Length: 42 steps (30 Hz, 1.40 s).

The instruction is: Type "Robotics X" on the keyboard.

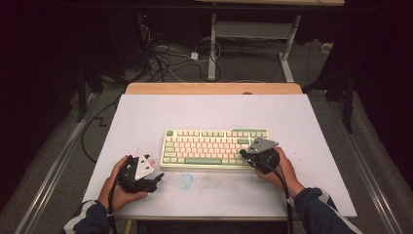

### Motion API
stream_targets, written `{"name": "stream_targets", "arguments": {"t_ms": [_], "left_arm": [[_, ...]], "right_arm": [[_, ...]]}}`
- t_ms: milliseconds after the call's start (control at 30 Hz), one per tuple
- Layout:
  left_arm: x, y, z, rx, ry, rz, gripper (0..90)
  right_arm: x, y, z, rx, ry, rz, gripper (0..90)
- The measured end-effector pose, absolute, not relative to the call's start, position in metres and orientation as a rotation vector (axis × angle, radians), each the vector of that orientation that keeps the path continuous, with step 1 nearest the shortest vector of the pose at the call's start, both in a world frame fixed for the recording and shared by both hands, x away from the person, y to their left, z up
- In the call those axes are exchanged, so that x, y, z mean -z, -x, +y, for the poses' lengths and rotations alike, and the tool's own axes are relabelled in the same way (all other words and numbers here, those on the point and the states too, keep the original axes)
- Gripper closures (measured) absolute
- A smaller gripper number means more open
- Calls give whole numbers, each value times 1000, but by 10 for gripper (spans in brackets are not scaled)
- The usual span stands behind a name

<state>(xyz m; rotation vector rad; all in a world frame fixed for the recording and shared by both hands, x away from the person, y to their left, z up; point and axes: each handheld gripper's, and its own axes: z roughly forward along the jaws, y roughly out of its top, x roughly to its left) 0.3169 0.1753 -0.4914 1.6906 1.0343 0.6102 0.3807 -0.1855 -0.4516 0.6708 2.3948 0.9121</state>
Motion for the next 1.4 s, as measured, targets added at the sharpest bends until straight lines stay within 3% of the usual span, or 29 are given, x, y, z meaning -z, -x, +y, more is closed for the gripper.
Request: {"name": "stream_targets", "arguments": {"t_ms": [233,400,533,800,1400], "left_arm": [[487,-317,179,-623,-1650,1062,232],[482,-322,181,-648,-1614,1125,397],[476,-323,186,-585,-1597,1152,619],[478,-323,183,-548,-1649,1140,861],[470,-323,172,-527,-1683,1086,872]], "right_arm": [[457,-380,-188,-927,-683,2380,900],[458,-379,-188,-932,-683,2375,900],[458,-379,-188,-937,-685,2368,900],[459,-379,-188,-941,-688,2363,900],[460,-378,-188,-938,-672,2357,900]]}}
